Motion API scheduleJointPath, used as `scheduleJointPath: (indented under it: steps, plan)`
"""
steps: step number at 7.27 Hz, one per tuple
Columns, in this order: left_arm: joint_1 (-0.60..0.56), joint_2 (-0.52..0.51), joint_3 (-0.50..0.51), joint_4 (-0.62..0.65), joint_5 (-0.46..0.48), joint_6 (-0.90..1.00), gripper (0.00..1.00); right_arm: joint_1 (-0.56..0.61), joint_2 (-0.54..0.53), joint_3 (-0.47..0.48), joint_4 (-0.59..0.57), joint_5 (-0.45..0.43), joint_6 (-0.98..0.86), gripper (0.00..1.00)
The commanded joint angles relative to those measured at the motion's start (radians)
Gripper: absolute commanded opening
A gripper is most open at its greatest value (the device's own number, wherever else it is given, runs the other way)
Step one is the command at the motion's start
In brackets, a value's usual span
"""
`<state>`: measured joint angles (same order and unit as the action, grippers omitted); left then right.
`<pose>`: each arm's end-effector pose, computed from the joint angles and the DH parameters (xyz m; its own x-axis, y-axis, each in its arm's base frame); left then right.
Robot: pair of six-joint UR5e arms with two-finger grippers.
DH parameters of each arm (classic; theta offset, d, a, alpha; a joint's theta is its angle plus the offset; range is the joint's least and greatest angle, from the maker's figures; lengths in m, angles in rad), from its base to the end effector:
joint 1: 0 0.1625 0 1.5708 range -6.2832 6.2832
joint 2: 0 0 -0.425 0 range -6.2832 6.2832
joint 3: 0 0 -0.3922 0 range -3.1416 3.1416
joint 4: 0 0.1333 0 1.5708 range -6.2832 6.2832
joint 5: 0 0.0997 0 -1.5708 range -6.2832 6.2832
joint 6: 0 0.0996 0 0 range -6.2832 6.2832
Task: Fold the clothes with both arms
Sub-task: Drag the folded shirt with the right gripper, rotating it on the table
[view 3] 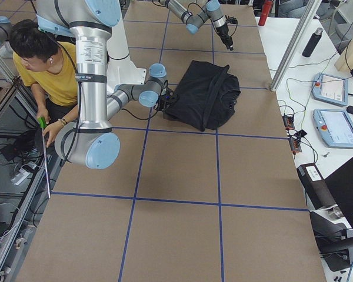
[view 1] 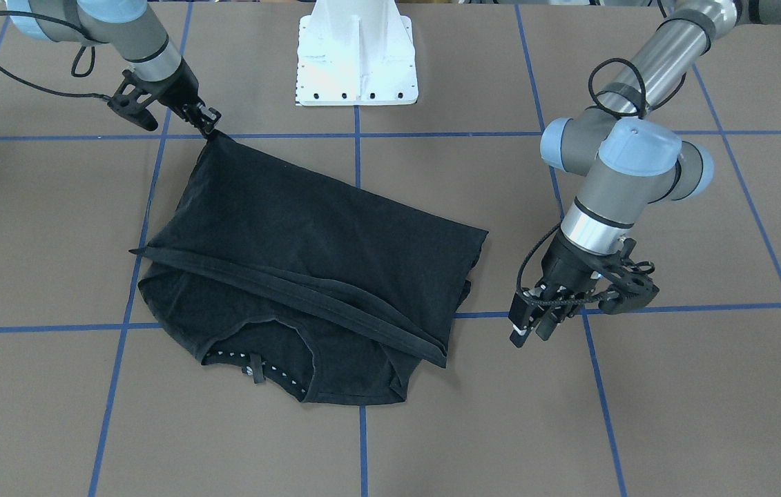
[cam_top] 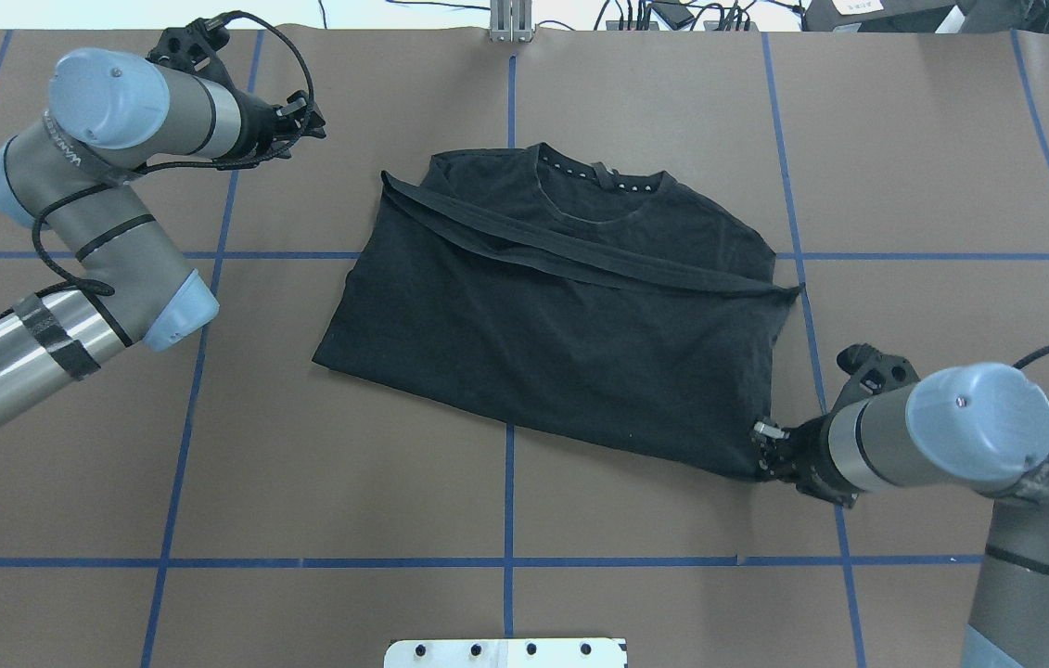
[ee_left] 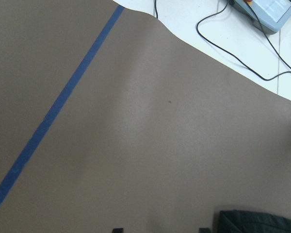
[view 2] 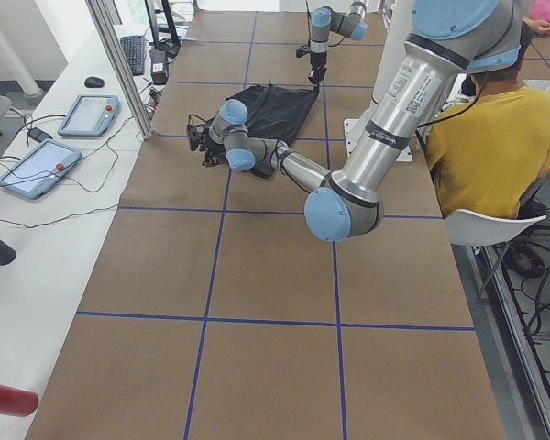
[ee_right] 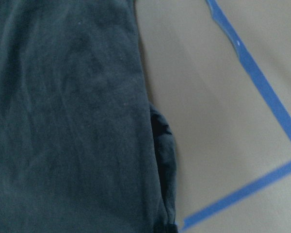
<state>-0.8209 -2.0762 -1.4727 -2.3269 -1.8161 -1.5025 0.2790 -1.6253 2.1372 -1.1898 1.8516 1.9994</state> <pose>0.3932 -0.5823 0.3257 0.3075 -0.2330 -0.9226 0.5382 0.8422 -0.0333 -0.4091 -0.2271 0.3771 0.5246 0.5657 0.6362 -0.3025 0.8224 -0.4818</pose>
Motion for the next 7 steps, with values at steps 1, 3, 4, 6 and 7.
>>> scheduleJointPath:
  steps: [1,3,4,6,7]
  plan:
    - [0.063,0.123,-0.165,0.001,-0.012,-0.002,0.61,-0.150,-0.039,0.061,-0.001,0.003,0.074,0.00]
    - [0.104,0.136,-0.187,0.001,-0.009,-0.027,0.63,-0.260,-0.034,0.082,-0.004,-0.041,0.156,0.99]
    - [0.141,0.146,-0.208,0.003,-0.005,-0.074,0.63,-0.221,-0.033,0.098,-0.004,-0.046,0.154,1.00]
    - [0.291,0.176,-0.268,0.119,0.144,-0.117,0.62,-0.013,-0.031,0.118,-0.040,-0.040,0.139,1.00]
    - [0.328,0.177,-0.300,0.202,0.170,-0.120,0.62,0.037,0.001,0.112,-0.071,-0.037,0.133,1.00]
